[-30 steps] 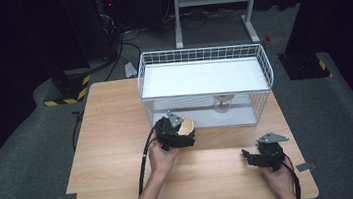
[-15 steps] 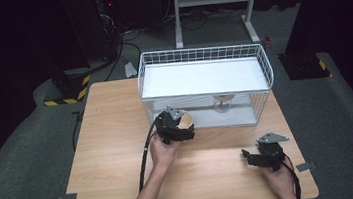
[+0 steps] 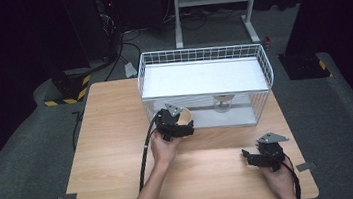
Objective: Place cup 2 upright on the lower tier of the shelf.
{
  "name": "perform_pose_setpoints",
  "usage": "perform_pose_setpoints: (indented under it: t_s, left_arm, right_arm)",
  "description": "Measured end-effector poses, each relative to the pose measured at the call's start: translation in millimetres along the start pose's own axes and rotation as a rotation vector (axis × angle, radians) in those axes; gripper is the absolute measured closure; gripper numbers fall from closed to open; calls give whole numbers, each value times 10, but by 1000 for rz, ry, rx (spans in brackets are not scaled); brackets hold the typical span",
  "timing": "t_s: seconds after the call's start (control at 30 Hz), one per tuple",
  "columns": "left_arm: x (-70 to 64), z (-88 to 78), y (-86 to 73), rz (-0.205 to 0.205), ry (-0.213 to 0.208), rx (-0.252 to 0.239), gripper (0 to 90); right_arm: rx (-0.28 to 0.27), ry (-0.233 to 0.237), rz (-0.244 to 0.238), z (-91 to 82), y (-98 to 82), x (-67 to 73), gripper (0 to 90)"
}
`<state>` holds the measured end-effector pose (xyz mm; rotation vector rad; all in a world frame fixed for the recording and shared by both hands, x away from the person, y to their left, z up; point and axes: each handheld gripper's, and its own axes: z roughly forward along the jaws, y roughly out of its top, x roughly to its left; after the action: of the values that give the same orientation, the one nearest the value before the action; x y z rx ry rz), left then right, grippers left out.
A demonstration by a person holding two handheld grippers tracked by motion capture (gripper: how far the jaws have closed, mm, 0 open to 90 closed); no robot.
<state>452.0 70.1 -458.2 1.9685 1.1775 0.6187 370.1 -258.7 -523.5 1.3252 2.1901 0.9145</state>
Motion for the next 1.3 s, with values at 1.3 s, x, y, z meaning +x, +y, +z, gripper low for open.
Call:
perform_pose_setpoints:
  t_s: [1.3]
  left_arm:
    - [22, 141, -12, -33, 45, -48, 76]
  right_arm:
    - [0, 0, 0, 0, 0, 0, 238]
